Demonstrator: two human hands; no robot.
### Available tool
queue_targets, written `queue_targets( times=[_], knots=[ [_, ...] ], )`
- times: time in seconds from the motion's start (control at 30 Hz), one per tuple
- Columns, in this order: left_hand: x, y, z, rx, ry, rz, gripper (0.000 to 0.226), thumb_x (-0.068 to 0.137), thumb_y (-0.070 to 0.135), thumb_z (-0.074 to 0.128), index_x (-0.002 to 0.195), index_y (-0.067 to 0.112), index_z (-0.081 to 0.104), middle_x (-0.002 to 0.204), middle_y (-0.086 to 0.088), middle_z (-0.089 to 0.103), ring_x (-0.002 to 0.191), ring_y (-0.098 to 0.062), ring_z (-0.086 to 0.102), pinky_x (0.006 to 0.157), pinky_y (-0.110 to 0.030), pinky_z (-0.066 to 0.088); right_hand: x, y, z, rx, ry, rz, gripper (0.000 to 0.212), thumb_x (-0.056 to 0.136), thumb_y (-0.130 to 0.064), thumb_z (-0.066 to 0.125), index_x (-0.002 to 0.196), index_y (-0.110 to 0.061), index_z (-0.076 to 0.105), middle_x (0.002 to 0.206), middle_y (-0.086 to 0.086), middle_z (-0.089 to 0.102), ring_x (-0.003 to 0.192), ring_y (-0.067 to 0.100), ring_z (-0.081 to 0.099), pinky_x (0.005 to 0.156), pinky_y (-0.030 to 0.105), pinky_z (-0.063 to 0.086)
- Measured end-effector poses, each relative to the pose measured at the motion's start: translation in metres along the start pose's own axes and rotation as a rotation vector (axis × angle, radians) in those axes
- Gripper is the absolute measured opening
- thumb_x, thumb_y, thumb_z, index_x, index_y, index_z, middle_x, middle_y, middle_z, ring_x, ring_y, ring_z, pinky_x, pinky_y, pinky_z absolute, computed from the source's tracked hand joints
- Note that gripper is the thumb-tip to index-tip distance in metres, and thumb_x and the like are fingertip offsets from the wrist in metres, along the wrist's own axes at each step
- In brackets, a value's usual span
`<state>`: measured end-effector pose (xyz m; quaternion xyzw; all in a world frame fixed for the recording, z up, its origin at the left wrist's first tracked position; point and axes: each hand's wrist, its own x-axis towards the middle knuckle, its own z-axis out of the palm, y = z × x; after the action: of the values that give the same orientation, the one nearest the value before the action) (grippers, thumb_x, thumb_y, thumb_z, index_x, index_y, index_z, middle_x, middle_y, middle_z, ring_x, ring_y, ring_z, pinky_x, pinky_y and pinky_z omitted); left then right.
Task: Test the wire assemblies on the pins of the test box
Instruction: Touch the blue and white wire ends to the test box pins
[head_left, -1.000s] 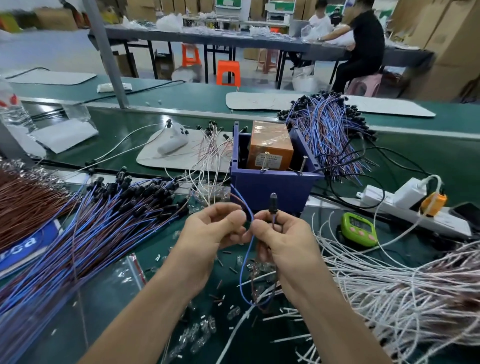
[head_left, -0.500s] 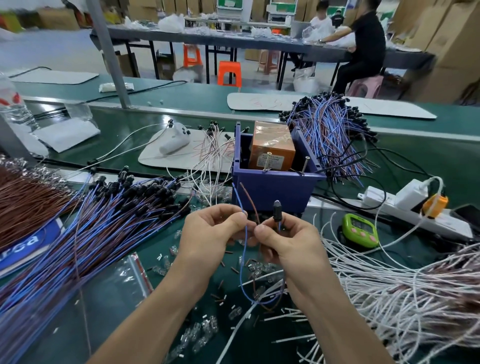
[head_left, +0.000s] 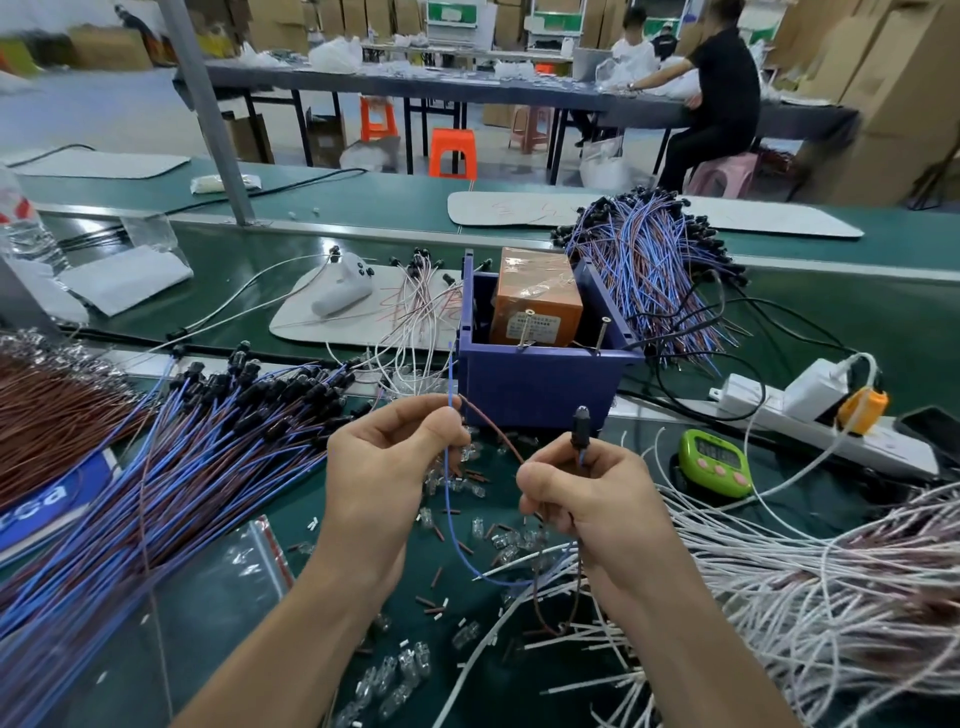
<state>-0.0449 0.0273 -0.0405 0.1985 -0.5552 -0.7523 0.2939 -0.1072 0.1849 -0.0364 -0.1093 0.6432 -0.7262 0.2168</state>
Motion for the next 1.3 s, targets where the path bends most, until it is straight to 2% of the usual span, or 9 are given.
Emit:
queue_targets(
  times=[0.13, 0.5, 0.6, 0.67, 0.77, 0.97, 1.07, 1.17, 1.3],
  knots=[
    [0.001, 0.001, -0.001, -0.040, 0.003, -0.022, 0.016, 0.070, 0.019, 0.080, 0.083, 0.010, 0.081, 0.073, -0.012, 0.075, 0.067, -0.014, 0.071, 0.066, -0.017, 0.055, 0.000, 0.000, -0.002, -0.007, -0.008, -0.001, 0.029, 0.078, 0.012, 0.073, 0.062, -0.011, 0.070, 0.061, 0.011, 0.062, 0.050, 0.015, 0.058, 0.045, 0.016, 0.042],
    [0.008, -0.001, -0.008, -0.042, -0.068, -0.156, 0.013, 0.064, 0.025, 0.080, 0.072, 0.016, 0.083, 0.071, -0.009, 0.074, 0.066, -0.016, 0.071, 0.067, -0.024, 0.060, 0.000, 0.001, -0.002, -0.078, -0.072, -0.020, 0.033, 0.077, 0.013, 0.073, 0.058, -0.015, 0.070, 0.063, 0.016, 0.060, 0.054, 0.017, 0.057, 0.047, 0.020, 0.040],
    [0.011, 0.002, -0.009, -0.034, -0.076, -0.188, 0.011, 0.068, 0.021, 0.076, 0.073, 0.011, 0.079, 0.071, -0.011, 0.074, 0.066, -0.016, 0.072, 0.066, -0.024, 0.059, 0.000, 0.001, -0.004, -0.058, -0.064, 0.002, 0.033, 0.078, 0.013, 0.072, 0.060, -0.015, 0.070, 0.063, 0.013, 0.061, 0.053, 0.017, 0.057, 0.047, 0.019, 0.041],
    [0.015, 0.004, -0.013, -0.044, 0.013, -0.177, 0.007, 0.078, 0.016, 0.073, 0.081, 0.010, 0.076, 0.072, -0.010, 0.076, 0.066, -0.015, 0.072, 0.065, -0.022, 0.057, 0.000, 0.000, -0.006, -0.020, -0.050, 0.022, 0.035, 0.079, 0.013, 0.071, 0.060, -0.016, 0.070, 0.062, 0.011, 0.060, 0.052, 0.015, 0.056, 0.046, 0.019, 0.040],
    [0.017, 0.005, -0.020, 0.117, 0.103, -0.028, 0.013, 0.090, 0.004, 0.072, 0.081, 0.012, 0.078, 0.067, -0.008, 0.075, 0.064, -0.014, 0.070, 0.066, -0.024, 0.058, 0.002, 0.000, -0.008, 0.082, 0.001, 0.020, 0.035, 0.086, 0.011, 0.068, 0.064, -0.016, 0.070, 0.060, 0.011, 0.059, 0.045, 0.009, 0.049, 0.043, 0.017, 0.036],
    [0.000, -0.007, -0.010, 0.484, -0.275, 0.086, 0.034, 0.084, 0.006, 0.082, 0.082, 0.040, 0.083, 0.068, -0.002, 0.077, 0.063, -0.013, 0.074, 0.063, -0.023, 0.059, 0.005, 0.006, 0.001, 0.224, 0.054, 0.001, 0.008, 0.090, -0.001, 0.068, 0.089, -0.004, 0.075, 0.065, 0.014, 0.063, 0.041, 0.008, 0.037, 0.043, 0.016, 0.032],
    [0.001, -0.011, -0.011, 0.587, -0.330, 0.108, 0.031, 0.086, 0.013, 0.082, 0.081, 0.044, 0.081, 0.068, 0.004, 0.077, 0.065, -0.010, 0.074, 0.064, -0.019, 0.056, 0.004, 0.006, -0.001, 0.237, 0.034, -0.022, 0.013, 0.080, -0.009, 0.073, 0.090, -0.005, 0.080, 0.066, 0.015, 0.063, 0.042, 0.009, 0.036, 0.045, 0.017, 0.033],
    [0.000, -0.012, -0.011, 0.625, -0.372, 0.106, 0.019, 0.079, 0.032, 0.080, 0.080, 0.050, 0.079, 0.069, 0.009, 0.077, 0.066, -0.006, 0.073, 0.066, -0.019, 0.056, 0.004, 0.006, 0.000, 0.225, 0.043, -0.045, 0.009, 0.084, -0.004, 0.072, 0.084, -0.006, 0.081, 0.065, 0.015, 0.063, 0.043, 0.009, 0.037, 0.045, 0.017, 0.032],
    [-0.004, -0.009, -0.010, 0.684, -0.406, 0.099, 0.009, 0.076, 0.042, 0.074, 0.080, 0.049, 0.079, 0.069, 0.012, 0.076, 0.066, -0.007, 0.072, 0.067, -0.031, 0.060, 0.004, 0.007, 0.000, 0.211, 0.095, -0.042, 0.016, 0.088, 0.003, 0.070, 0.077, -0.006, 0.078, 0.063, 0.015, 0.063, 0.042, 0.010, 0.039, 0.044, 0.018, 0.033]
  ],
)
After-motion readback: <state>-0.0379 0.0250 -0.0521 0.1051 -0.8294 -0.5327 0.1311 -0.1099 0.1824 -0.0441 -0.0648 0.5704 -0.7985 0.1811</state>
